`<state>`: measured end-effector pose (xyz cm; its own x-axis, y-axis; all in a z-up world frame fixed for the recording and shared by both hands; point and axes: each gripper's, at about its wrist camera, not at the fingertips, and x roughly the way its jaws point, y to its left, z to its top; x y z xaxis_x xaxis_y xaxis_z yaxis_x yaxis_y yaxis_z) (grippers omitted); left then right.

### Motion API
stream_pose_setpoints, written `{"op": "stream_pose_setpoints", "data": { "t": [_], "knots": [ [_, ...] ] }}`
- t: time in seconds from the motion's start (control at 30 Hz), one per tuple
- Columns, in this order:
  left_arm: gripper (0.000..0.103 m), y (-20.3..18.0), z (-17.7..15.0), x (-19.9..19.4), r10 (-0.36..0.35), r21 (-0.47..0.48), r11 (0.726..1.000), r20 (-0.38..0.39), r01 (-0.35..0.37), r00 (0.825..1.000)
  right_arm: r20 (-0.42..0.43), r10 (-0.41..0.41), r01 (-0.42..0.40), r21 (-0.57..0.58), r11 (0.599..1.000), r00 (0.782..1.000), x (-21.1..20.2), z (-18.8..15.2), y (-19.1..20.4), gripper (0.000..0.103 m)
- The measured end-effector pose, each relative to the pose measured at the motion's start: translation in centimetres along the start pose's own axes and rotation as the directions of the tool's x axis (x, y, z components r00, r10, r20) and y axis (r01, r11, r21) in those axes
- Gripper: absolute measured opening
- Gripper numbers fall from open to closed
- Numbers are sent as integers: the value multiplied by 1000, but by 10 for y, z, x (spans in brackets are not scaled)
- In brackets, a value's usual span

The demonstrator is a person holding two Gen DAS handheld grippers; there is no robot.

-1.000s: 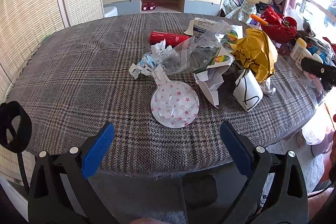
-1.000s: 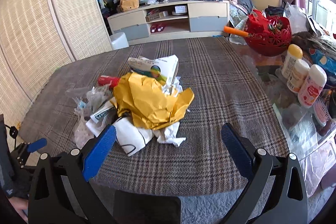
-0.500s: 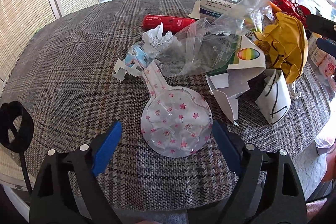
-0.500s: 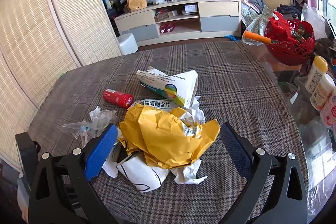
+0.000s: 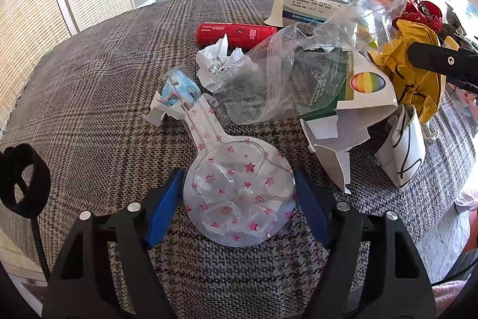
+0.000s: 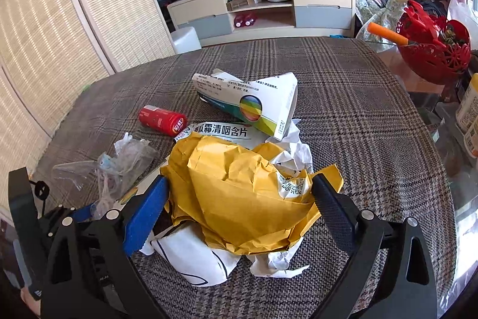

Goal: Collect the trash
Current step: 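Lift the tray with the left tool while the right tool carries the yellow paper toward the bin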

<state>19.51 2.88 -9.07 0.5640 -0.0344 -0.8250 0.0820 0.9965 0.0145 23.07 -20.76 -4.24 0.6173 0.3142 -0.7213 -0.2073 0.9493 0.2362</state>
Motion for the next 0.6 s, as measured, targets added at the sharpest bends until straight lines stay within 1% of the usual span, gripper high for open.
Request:
{"op": "stream_pose_setpoints", "data": {
  "t": [0.17,0.33,0.5,0.6],
  "knots": [
    [64,3,-5,-3,-8,7,1000,11,8,1000,18,13,-13,-21,1000,1000,-3,-2,3,89],
    [60,7,-11,-13,-13,-11,1000,19,14,1000,57,6,-5,-31,999,998,-19,3,3,87],
    [60,8,-9,-33,1,-11,1000,51,0,999,112,23,-21,-17,1000,993,-44,10,-4,87],
    [60,5,-8,-54,7,-3,1000,86,-7,996,142,34,-32,-16,999,989,-61,11,-4,87]
  ]
}}
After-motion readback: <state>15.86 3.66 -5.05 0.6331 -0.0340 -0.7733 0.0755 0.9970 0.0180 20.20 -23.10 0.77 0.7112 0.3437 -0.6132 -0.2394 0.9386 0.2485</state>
